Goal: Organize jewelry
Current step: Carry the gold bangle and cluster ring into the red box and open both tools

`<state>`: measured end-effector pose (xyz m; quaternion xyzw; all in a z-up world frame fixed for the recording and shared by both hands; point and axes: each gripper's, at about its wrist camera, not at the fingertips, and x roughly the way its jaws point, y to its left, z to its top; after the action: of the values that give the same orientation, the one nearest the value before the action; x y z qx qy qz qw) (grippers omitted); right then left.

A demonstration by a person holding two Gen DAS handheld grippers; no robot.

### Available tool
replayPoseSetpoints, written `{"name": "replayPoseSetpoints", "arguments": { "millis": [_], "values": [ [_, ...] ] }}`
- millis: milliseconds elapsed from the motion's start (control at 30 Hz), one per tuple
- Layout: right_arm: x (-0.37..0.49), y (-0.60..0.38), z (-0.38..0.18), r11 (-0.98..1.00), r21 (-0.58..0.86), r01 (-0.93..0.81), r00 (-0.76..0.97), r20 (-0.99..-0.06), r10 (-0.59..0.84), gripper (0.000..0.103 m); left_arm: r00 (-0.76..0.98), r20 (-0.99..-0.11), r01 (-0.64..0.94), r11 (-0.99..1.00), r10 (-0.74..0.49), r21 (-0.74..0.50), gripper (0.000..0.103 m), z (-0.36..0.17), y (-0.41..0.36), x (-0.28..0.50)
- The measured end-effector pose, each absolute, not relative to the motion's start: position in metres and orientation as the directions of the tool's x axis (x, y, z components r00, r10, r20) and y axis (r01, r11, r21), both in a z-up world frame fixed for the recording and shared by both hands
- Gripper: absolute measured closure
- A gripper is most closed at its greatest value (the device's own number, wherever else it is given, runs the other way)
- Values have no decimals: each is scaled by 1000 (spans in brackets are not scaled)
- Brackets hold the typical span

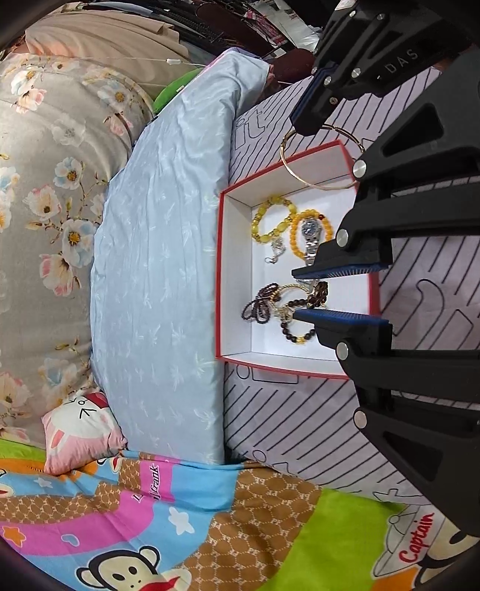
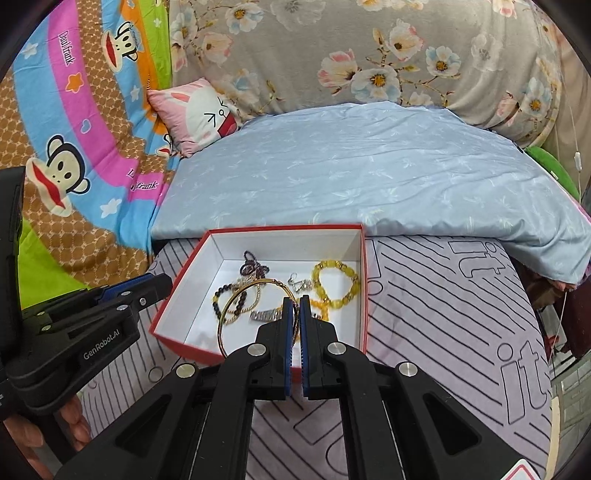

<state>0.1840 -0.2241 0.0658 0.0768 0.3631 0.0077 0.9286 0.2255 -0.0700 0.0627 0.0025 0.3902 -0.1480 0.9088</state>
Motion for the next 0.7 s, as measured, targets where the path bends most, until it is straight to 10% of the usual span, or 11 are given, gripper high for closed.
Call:
{"name": "replayPoseSetpoints", "arguments": {
  "millis": [700],
  "values": [
    [245, -221, 32, 990, 131, 47, 695, -717, 62, 100, 634, -737, 259, 962, -235, -83, 87, 32, -90, 286]
  ]
}}
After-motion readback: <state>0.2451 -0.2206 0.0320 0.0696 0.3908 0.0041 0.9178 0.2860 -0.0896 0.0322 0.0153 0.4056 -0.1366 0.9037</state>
